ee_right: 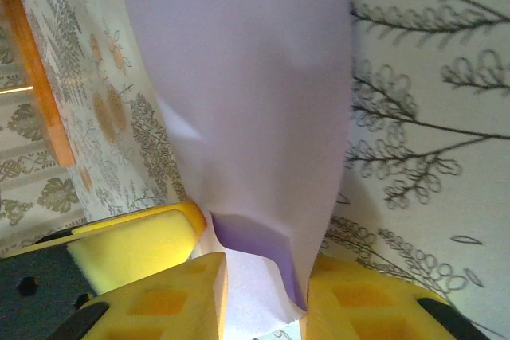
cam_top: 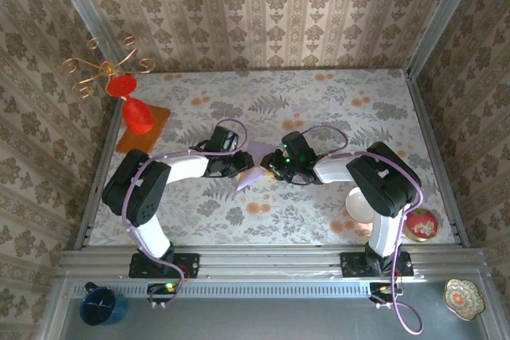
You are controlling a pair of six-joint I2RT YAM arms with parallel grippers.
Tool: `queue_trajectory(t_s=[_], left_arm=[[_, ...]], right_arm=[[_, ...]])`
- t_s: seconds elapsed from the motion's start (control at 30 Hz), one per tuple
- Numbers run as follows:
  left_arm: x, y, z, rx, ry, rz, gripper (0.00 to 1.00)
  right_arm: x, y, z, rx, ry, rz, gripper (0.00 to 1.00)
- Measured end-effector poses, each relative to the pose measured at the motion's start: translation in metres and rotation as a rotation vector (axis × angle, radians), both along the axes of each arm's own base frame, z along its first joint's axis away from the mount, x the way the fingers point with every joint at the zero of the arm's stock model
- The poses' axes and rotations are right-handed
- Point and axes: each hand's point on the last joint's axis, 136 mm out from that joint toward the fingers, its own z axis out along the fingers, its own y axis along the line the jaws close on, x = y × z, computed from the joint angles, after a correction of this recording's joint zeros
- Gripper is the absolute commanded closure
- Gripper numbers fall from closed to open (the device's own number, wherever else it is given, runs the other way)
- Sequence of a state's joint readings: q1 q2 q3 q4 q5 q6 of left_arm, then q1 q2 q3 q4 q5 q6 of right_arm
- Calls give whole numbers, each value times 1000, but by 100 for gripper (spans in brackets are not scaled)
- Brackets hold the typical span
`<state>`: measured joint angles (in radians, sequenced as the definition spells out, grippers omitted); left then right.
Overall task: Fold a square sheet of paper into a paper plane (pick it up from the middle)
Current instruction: Fold the wing for the fifth time at the center of the table.
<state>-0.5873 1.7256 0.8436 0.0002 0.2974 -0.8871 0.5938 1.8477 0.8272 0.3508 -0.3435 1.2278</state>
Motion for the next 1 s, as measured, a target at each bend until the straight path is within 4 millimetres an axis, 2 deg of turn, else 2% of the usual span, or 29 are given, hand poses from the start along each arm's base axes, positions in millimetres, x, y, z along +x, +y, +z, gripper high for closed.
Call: queue_trajectory(t_s=[0.17, 0.47, 0.57, 0.67, 0.83, 1.0], left_arm=[[-1, 0, 1, 0, 2, -1, 64], [-8, 8, 3, 18, 23, 6, 61], [-11, 11, 9, 27, 11, -2, 58], [-12, 9, 22, 45, -51, -32, 56], [-26, -11, 48, 106, -221, -167, 53], [-46, -27, 48, 182, -353, -307, 48]], right_arm=[[-2, -1, -2, 3, 4, -5, 76], [-3, -6, -5, -12, 0, -14, 94], [-2, -7, 4, -11, -23, -22, 97], [1, -9, 19, -6, -62, -32, 98], [4, -15, 45, 11, -108, -54, 98], [3, -24, 48, 4, -92, -80, 99]])
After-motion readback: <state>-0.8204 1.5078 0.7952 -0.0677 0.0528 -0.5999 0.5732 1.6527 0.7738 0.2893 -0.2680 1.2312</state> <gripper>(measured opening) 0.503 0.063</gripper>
